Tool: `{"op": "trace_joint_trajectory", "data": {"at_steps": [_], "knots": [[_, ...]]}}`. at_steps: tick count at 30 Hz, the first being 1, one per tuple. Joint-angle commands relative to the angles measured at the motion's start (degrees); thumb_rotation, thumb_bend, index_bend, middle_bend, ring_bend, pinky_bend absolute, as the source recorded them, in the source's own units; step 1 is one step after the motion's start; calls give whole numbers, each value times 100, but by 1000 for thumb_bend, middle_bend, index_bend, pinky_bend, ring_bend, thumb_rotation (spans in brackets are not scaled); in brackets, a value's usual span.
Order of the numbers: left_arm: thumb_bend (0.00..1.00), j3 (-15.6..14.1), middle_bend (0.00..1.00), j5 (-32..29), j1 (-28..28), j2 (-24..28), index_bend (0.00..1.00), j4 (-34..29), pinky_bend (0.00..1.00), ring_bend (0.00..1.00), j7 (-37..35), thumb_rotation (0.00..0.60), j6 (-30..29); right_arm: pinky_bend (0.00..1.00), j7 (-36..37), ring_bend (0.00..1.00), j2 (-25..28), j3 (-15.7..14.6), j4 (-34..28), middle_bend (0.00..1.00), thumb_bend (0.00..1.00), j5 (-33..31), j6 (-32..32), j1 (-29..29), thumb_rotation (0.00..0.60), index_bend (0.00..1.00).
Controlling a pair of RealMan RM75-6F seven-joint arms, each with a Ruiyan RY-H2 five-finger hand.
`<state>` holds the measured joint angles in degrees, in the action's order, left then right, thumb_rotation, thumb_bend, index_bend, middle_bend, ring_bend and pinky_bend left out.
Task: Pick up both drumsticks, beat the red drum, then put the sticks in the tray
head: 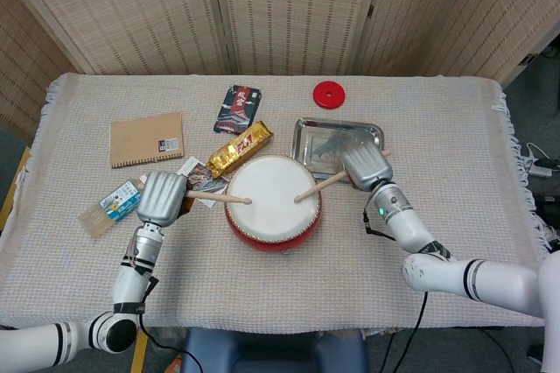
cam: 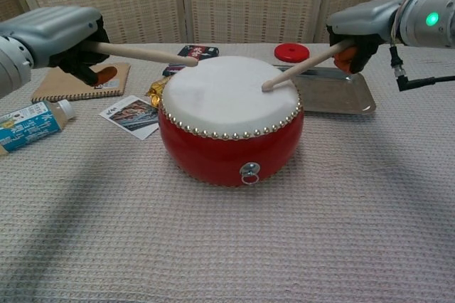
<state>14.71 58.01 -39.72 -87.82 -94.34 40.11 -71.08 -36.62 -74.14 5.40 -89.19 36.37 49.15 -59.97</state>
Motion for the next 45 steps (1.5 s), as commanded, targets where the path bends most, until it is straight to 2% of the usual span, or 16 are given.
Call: {"op": "trace_joint_trajectory", "data": {"at_steps": [1, 4, 7, 13, 16, 19, 20, 23, 27, 33, 35, 37, 40, 42, 45], "knots": [[445, -135, 1000, -238, -178, -387, 1000, 409, 1000, 1000, 288, 600, 219, 1000, 593, 1000, 441, 415, -596, 1000, 769, 432, 174, 125, 600, 1000], [446, -234, 1000, -377, -303, -618, 1000, 742, 1000, 1000, 616, 600, 299, 1000, 654, 1000, 612, 463, -758, 1000, 769, 473, 187, 148, 600, 1000], [446, -193, 1000, -389, -315, -646, 1000, 771, 1000, 1000, 658, 600, 194, 1000, 540, 1000, 569, 369, -662, 1000, 769, 374, 128, 120, 600, 1000], [446, 16, 1000, -55, -153, -148, 1000, 160, 1000, 1000, 343, 600, -244, 1000, 96, 1000, -120, -68, 220, 1000, 769, -83, -196, -27, 600, 1000], [447, 13, 1000, 1, -162, -27, 1000, 18, 1000, 1000, 393, 600, -262, 1000, -150, 1000, -410, -218, 568, 1000, 769, -257, -235, -104, 600, 1000], [453, -21, 1000, -72, -204, -89, 1000, 55, 1000, 1000, 458, 600, -194, 1000, -15, 1000, -431, -95, 500, 1000, 769, -78, -140, -98, 600, 1000], [462, -51, 1000, -131, -230, -155, 1000, 112, 1000, 1000, 480, 600, -129, 1000, 193, 1000, -363, 48, 359, 1000, 769, 56, -78, -60, 600, 1000], [506, -176, 1000, -332, -331, -403, 1000, 404, 1000, 1000, 610, 600, 116, 1000, 688, 1000, -3, 391, -159, 1000, 769, 442, 63, 49, 600, 1000], [592, -226, 1000, -602, -436, -638, 1000, 710, 1000, 1000, 759, 600, 319, 1000, 837, 1000, 367, 532, -566, 1000, 769, 604, 160, 118, 600, 1000], [648, -171, 1000, -509, -435, -604, 1000, 637, 1000, 1000, 707, 600, 172, 1000, 710, 1000, 369, 431, -497, 1000, 769, 455, 93, 101, 600, 1000], [646, -106, 1000, -146, -361, -368, 1000, 243, 1000, 1000, 601, 600, -171, 1000, 414, 1000, -53, 88, 88, 1000, 769, 115, -219, 14, 600, 1000], [645, -138, 1000, 8, -309, -202, 1000, -23, 1000, 1000, 602, 600, -282, 1000, 237, 1000, -407, -42, 538, 1000, 769, -80, -318, -67, 600, 1000], [643, -168, 1000, 97, -288, -137, 1000, -206, 1000, 1000, 629, 600, -345, 1000, -4, 1000, -693, -191, 892, 1000, 769, -277, -383, -144, 600, 1000], [642, -182, 1000, 62, -307, -179, 1000, -199, 1000, 1000, 680, 600, -322, 1000, -81, 1000, -742, -200, 913, 1000, 770, -303, -346, -179, 600, 1000], [641, -196, 1000, -107, -384, -353, 1000, -18, 1000, 1000, 784, 600, -196, 1000, 194, 1000, -562, 37, 546, 1000, 769, -47, -159, -127, 600, 1000]]}}
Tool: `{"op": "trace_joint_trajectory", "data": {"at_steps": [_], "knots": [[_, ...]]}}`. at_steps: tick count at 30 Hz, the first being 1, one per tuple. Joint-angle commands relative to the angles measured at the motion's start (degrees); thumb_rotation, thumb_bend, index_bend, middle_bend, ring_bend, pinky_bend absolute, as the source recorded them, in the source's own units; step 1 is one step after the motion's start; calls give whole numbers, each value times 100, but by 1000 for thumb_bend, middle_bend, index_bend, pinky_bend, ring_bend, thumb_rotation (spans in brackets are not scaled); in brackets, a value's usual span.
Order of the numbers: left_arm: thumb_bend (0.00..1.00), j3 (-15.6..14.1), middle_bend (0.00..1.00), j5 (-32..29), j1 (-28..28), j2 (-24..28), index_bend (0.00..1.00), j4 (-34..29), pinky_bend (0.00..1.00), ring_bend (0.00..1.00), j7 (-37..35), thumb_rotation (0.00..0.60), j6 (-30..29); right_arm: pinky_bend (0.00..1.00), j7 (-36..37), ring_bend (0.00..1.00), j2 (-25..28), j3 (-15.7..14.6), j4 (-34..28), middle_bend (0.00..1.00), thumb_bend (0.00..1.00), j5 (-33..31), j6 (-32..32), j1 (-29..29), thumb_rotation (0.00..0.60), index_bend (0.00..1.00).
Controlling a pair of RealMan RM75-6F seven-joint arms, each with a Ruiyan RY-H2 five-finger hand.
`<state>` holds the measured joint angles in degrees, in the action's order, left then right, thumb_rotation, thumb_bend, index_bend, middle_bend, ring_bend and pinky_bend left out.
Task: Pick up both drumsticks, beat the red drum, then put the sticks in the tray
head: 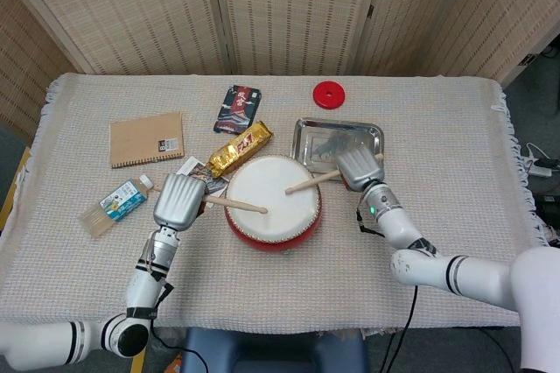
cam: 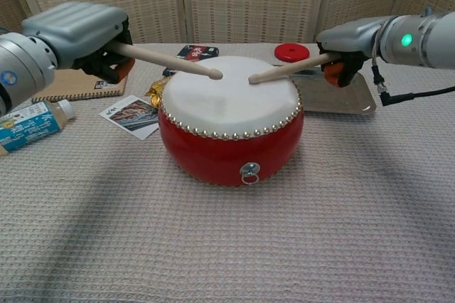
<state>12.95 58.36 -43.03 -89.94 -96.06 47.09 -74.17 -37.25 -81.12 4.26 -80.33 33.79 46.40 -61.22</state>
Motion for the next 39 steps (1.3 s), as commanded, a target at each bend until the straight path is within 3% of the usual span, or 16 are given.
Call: {"op": "trace_joint_trajectory", "data": {"at_steps": [1, 5, 8, 12, 19, 23, 31, 35, 39], "knots": [[641, -33, 1000, -213, -93, -230, 1000, 276, 1000, 1000, 137, 600, 174, 1000, 424, 1000, 287, 270, -576, 1000, 769, 363, 203, 46, 600, 1000], [642, -102, 1000, -390, -212, -517, 1000, 757, 1000, 1000, 413, 600, 286, 1000, 735, 1000, 823, 527, -1308, 1000, 769, 704, 421, 171, 600, 1000], [642, -50, 1000, -494, -225, -557, 1000, 846, 1000, 1000, 462, 600, 266, 1000, 764, 1000, 1023, 577, -1521, 1000, 769, 708, 473, 204, 600, 1000], [642, 112, 1000, -327, -140, -327, 1000, 559, 1000, 1000, 207, 600, 36, 1000, 580, 1000, 902, 407, -1309, 1000, 770, 520, 343, 157, 600, 1000], [638, 260, 1000, -188, -58, 98, 1000, 32, 1000, 1000, 38, 600, -116, 1000, -106, 1000, 213, -105, -458, 1000, 769, -39, 38, -65, 600, 1000], [638, 221, 1000, -383, -121, -29, 1000, 185, 1000, 1000, 104, 600, 32, 1000, -8, 1000, 264, 58, -637, 1000, 769, -30, 170, -86, 600, 1000], [639, 10, 1000, -768, -289, -536, 1000, 942, 1000, 1000, 337, 600, 384, 1000, 459, 1000, 1246, 470, -1812, 1000, 769, 407, 573, 118, 600, 1000], [638, 114, 1000, -583, -235, -415, 1000, 816, 1000, 1000, 180, 600, 144, 1000, 457, 1000, 1266, 404, -1760, 1000, 770, 367, 493, 131, 600, 1000], [638, 239, 1000, -367, -150, -115, 1000, 422, 1000, 1000, 23, 600, -92, 1000, 162, 1000, 901, 116, -1295, 1000, 769, 129, 271, 29, 600, 1000]]}}
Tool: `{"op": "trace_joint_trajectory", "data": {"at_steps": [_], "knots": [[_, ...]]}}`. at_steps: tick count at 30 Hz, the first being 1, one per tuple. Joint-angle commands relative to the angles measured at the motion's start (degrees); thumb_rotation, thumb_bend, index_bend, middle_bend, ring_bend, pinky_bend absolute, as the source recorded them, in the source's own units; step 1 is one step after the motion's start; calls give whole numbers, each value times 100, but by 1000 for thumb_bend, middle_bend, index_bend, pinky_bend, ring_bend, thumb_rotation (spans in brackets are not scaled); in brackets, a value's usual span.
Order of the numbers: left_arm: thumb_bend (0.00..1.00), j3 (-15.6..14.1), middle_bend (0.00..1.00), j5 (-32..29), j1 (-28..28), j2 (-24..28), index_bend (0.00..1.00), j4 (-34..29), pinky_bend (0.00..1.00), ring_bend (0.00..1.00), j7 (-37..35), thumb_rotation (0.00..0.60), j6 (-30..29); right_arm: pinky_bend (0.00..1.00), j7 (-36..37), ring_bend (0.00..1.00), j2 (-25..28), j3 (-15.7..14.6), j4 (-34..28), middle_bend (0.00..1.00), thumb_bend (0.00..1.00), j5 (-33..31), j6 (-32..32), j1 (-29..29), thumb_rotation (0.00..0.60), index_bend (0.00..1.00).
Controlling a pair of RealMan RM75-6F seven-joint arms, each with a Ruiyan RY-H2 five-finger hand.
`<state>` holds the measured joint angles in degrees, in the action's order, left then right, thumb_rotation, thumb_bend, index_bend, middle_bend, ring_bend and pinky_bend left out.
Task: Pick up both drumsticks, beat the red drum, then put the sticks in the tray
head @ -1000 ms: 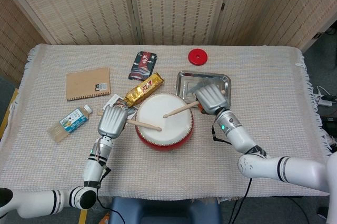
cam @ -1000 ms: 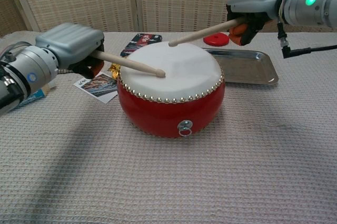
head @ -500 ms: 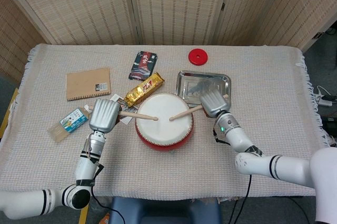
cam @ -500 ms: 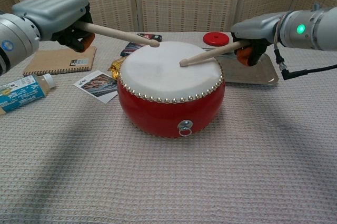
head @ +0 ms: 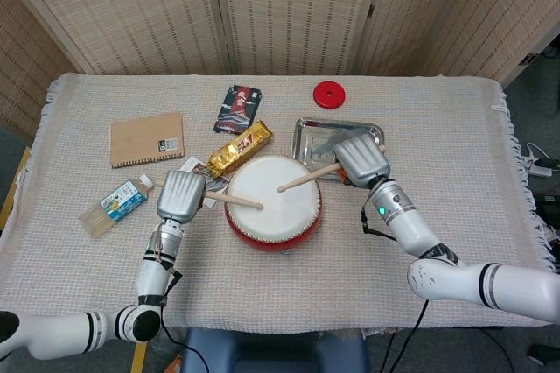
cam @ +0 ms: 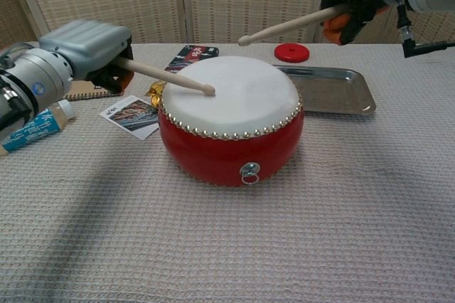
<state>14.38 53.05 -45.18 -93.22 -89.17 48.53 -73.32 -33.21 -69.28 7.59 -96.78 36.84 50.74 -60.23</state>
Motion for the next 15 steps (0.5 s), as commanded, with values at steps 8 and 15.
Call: {"op": "trace_joint_trajectory", "data": {"at_steps": [8, 15], "knots": [[637, 25, 1000, 105, 56, 265, 1000, -374, 1000, 1000, -56, 600, -90, 1000, -632, 1000, -632, -340, 626, 1000, 769, -523, -68, -245, 600, 1000], [637, -189, 1000, -164, -55, -132, 1000, 197, 1000, 1000, 128, 600, 248, 1000, 174, 1000, 174, 143, -344, 1000, 769, 145, 169, 35, 600, 1000]]}}
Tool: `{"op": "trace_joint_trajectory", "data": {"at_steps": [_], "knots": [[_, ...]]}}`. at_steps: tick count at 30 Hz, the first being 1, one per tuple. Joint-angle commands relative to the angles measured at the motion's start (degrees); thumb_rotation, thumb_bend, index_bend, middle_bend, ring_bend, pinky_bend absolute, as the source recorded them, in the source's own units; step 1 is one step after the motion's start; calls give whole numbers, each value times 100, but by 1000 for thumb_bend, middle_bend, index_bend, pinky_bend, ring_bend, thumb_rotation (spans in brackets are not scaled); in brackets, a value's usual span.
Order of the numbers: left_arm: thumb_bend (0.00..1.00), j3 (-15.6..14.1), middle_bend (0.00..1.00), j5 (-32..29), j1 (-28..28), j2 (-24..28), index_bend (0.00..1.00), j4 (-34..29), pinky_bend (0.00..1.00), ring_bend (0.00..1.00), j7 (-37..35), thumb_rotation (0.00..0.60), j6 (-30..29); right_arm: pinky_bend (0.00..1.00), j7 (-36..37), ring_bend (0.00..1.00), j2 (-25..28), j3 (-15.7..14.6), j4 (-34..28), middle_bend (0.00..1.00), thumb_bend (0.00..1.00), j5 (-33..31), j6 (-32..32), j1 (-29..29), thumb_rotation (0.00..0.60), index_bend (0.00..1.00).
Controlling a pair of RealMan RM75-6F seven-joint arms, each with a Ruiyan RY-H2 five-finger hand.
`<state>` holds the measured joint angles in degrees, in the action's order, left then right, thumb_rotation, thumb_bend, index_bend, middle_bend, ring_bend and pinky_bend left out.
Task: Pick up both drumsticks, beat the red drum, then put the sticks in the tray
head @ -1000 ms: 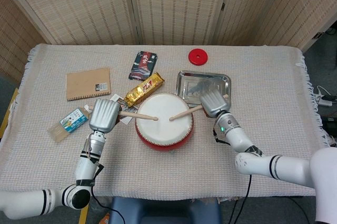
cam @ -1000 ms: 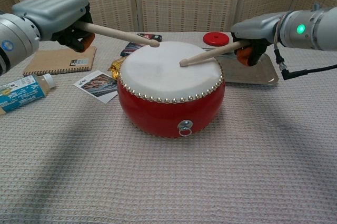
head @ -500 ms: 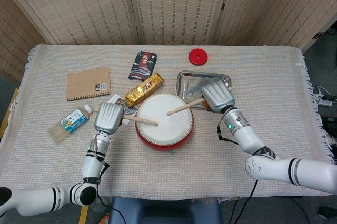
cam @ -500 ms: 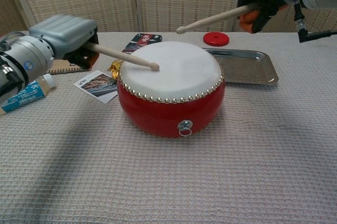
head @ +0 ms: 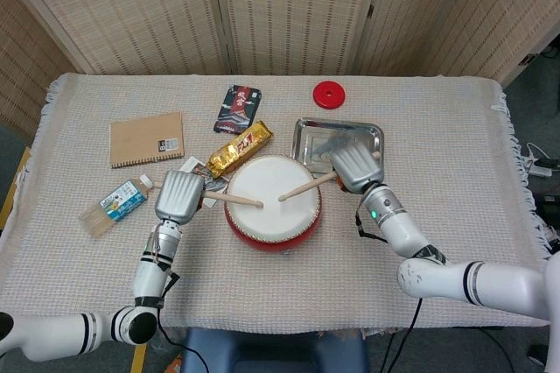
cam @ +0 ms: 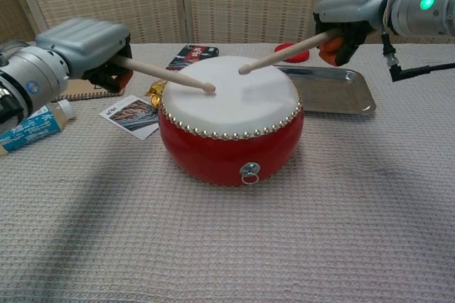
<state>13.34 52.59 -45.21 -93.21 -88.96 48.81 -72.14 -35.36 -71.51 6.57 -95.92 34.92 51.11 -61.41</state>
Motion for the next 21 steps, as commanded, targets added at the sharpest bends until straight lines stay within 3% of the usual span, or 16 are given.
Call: {"op": "trace_joint_trajectory", "data": {"at_steps": [1, 6, 13, 17, 21], "knots": [[637, -90, 1000, -113, -63, -151, 1000, 222, 1000, 1000, 131, 600, 117, 1000, 448, 1000, 462, 262, -477, 1000, 769, 404, 140, 186, 600, 1000], [636, 91, 1000, 71, 16, 101, 1000, -80, 1000, 1000, -91, 600, -137, 1000, 292, 1000, 280, 59, -186, 1000, 769, 307, -38, 153, 600, 1000], [638, 199, 1000, 237, 113, 492, 1000, -547, 1000, 1000, -208, 600, -321, 1000, -445, 1000, -552, -395, 699, 1000, 769, -230, -218, -106, 600, 1000], [637, 112, 1000, 96, 80, 359, 1000, -420, 1000, 1000, -146, 600, -186, 1000, -317, 1000, -495, -246, 544, 1000, 769, -119, -61, -85, 600, 1000], [636, -32, 1000, -51, 10, 64, 1000, -102, 1000, 1000, -44, 600, 2, 1000, 117, 1000, -63, 55, 27, 1000, 769, 207, 142, 61, 600, 1000]]}}
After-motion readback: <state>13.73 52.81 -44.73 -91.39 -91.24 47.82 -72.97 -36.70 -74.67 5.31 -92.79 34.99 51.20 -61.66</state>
